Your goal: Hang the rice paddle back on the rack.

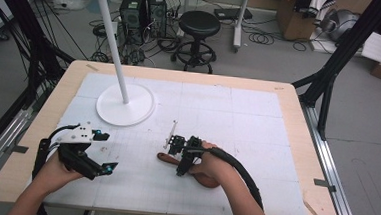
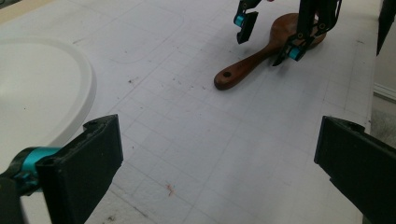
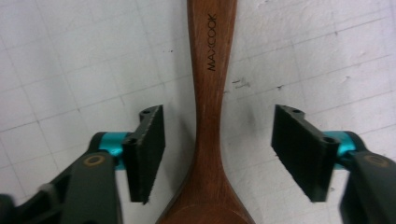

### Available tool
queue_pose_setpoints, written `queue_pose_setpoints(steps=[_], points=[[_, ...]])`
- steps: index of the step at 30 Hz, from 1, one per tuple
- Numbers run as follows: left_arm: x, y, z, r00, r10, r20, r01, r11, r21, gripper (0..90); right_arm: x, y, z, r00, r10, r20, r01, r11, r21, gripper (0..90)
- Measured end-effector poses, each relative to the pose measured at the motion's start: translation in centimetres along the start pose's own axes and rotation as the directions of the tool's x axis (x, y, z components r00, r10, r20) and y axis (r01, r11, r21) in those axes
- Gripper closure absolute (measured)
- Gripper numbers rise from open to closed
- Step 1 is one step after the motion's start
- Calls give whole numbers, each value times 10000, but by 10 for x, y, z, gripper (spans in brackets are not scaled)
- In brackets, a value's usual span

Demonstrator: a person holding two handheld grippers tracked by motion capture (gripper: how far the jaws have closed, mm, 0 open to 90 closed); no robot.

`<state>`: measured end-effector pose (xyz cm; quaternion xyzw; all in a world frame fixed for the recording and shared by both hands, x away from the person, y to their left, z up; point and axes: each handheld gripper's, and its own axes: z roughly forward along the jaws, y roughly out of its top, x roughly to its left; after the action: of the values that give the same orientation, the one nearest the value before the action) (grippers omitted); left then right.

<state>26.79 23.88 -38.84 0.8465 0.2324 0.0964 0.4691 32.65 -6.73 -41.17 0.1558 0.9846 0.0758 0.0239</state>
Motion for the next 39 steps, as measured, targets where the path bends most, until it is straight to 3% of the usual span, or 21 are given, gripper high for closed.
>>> queue_pose_setpoints(steps=[8, 19, 23, 30, 39], points=[[0, 0, 1, 10000, -11, -3, 11, 10000, 45, 17, 1, 4, 3, 9993, -169, -327, 185, 9986, 503, 501], [0, -1, 1, 10000, -9, 70, 8, 10000, 95, 17, -2, 6, 3, 9988, -294, -384, 317, 9976, 619, 603], [0, -1, 1, 10000, 3, 58, -4, 9999, 126, 17, -1, 6, 3, 9989, -64, -471, 95, 9978, 655, 643], [-1, -1, 2, 10000, 13, 81, -15, 9999, 153, 17, -1, 7, 3, 9984, -292, -493, 329, 9966, 754, 680], [-1, -1, 2, 9999, -16, 141, 14, 9999, 127, 17, 1, 8, 3, 9986, -249, -473, 287, 9962, 817, 751]])
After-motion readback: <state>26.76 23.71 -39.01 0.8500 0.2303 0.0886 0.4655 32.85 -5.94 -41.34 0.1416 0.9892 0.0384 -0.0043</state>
